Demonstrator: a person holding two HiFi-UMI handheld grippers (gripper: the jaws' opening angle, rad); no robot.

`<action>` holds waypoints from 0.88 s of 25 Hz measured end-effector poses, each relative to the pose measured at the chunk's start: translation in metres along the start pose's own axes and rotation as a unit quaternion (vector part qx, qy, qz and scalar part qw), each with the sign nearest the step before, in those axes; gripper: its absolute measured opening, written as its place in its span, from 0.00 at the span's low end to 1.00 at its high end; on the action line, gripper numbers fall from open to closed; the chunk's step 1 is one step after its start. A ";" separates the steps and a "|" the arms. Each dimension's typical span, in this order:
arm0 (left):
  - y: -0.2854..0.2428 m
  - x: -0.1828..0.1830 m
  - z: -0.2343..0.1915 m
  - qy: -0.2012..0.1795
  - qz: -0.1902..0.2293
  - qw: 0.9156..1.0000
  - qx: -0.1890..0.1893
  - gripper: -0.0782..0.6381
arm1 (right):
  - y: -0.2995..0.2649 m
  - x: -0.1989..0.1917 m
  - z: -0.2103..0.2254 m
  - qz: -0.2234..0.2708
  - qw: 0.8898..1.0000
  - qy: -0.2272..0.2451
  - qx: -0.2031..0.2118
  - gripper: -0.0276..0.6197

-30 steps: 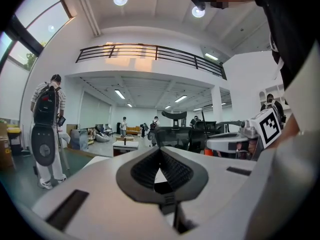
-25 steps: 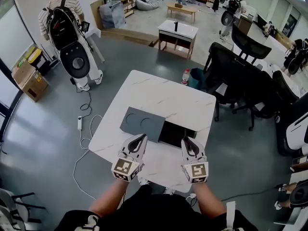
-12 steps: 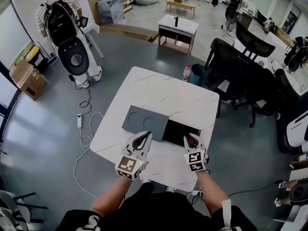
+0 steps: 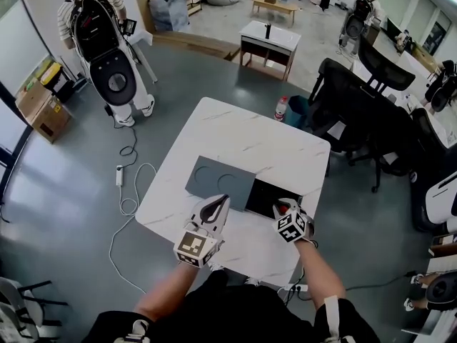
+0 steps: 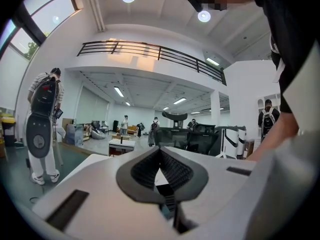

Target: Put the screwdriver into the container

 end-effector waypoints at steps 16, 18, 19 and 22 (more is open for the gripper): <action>0.007 0.009 -0.011 -0.005 0.004 1.000 0.015 0.12 | -0.042 0.007 -0.009 -0.102 0.989 0.052 0.092 0.15; 0.008 0.010 -0.011 -0.007 0.006 1.000 0.015 0.12 | -0.044 0.004 -0.008 -0.102 0.989 0.052 0.090 0.16; 0.008 0.010 -0.011 -0.008 0.007 1.000 0.016 0.12 | -0.045 0.003 -0.008 -0.102 0.989 0.051 0.091 0.16; 0.010 0.010 -0.012 -0.009 0.006 1.000 0.020 0.12 | -0.046 0.003 -0.008 -0.102 0.989 0.052 0.092 0.17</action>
Point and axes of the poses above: the fingertips, and each gripper's own axes: y backward along the fingers, z to its right, x out of its top, the point moved 10 cm from there along y, backward along the fingers, and after that the axes turned 8 degrees about z, right-handed, at the moved point
